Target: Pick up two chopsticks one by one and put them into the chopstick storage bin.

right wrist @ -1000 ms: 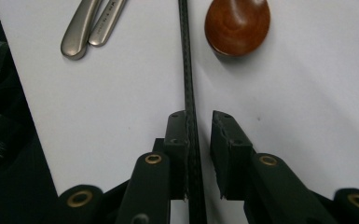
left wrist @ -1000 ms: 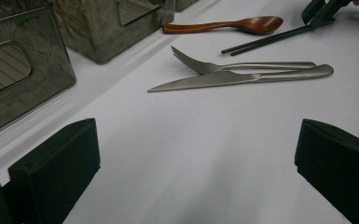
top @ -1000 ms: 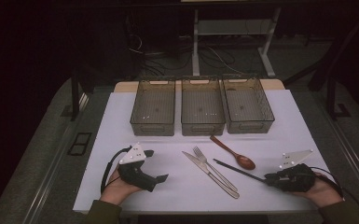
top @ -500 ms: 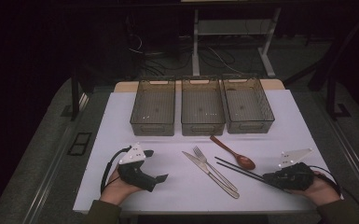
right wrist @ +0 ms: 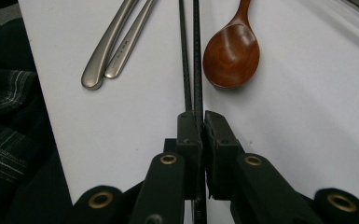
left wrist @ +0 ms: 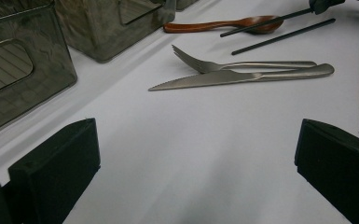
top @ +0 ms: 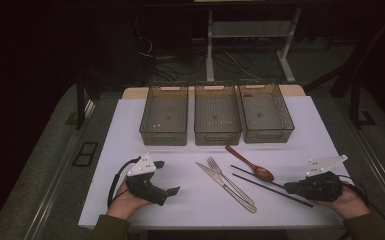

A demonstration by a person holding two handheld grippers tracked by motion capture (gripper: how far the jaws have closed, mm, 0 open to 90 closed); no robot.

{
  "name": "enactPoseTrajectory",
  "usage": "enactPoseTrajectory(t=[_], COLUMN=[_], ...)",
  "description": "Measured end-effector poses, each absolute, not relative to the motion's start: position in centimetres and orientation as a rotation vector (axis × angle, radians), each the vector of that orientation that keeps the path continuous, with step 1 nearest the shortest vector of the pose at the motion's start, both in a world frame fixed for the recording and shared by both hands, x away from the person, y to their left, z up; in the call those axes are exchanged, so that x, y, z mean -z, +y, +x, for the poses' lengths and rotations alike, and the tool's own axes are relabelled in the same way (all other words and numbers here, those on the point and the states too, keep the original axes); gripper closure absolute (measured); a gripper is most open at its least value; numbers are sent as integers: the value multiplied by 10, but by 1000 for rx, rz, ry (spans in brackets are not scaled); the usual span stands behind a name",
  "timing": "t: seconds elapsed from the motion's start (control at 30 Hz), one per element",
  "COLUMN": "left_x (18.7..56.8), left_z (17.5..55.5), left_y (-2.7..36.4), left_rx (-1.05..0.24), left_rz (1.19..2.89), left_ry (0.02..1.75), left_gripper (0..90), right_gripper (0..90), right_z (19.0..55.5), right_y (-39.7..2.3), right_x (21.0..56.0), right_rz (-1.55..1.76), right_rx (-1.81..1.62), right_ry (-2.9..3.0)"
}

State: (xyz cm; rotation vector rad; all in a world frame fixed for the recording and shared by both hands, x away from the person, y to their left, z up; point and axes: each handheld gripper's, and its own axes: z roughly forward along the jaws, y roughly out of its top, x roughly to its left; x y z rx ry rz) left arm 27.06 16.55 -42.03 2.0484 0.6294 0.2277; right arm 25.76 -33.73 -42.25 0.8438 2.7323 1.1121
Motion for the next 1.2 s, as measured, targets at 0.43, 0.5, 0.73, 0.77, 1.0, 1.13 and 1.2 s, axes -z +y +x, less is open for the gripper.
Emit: enactPoseTrajectory(t=[0.43, 0.5, 0.73, 0.77, 1.0, 1.13, 1.2], left_x=[424, 426, 427, 426, 428, 431, 432], left_z=[272, 270, 268, 267, 265, 265, 267], left_y=[164, 166, 170, 170, 171, 170, 169], left_rx=[-220, -212, -226, -225, -238, -231, -226], left_rz=[2041, 2045, 2043, 2039, 2022, 2031, 2027], left_ry=[640, 641, 638, 644, 636, 636, 642], left_gripper=[0, 0, 0, 0, 0, 0, 0], right_gripper=[843, 843, 843, 842, 843, 843, 842], right_z=[261, 263, 272, 273, 282, 289, 292], right_y=[-340, -339, -332, -331, -323, -318, -314], right_x=[412, 410, 403, 402, 399, 398, 396], right_rz=[873, 889, 894, 893, 896, 906, 908], right_rx=[-1158, -1161, -1168, -1175, -1177, -1188, -1196], right_ry=[2680, 2669, 2651, 2646, 2644, 2637, 2630])
